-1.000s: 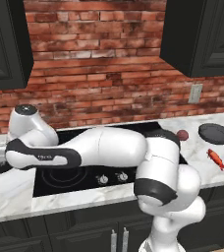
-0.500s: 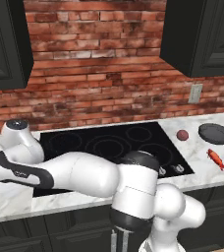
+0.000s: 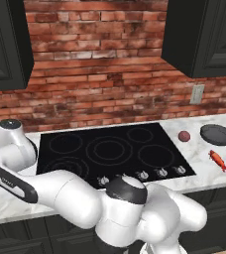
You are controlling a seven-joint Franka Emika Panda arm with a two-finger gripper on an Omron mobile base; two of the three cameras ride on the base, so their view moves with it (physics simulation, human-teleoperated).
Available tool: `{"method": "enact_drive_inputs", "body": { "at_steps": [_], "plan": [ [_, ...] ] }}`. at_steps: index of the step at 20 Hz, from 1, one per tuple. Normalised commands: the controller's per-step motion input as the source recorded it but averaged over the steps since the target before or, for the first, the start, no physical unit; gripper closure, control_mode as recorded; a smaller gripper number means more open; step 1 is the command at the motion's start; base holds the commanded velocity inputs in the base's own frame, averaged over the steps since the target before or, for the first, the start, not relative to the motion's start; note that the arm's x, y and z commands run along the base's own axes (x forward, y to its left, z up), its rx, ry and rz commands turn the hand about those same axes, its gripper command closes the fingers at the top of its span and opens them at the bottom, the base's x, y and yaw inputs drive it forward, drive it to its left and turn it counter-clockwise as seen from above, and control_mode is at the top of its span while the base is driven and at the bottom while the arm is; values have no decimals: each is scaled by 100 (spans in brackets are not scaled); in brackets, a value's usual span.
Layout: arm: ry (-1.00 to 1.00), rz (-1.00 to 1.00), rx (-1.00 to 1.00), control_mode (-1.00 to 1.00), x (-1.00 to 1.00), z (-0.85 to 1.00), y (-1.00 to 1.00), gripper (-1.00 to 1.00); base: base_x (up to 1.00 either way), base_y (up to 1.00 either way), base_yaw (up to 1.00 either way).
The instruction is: Place both pans onto different burners. Then place the onion and the fish on different pans.
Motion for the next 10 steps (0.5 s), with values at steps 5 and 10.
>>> {"method": "enact_drive_inputs", "body": {
  "at_steps": [5, 10],
  "plan": [
    [0, -1, 0, -100, 14, -38, 11, -100, 0, 0, 0],
    [0, 0, 0, -100, 19, -28, 26, -100, 0, 0, 0]
  ]
}}
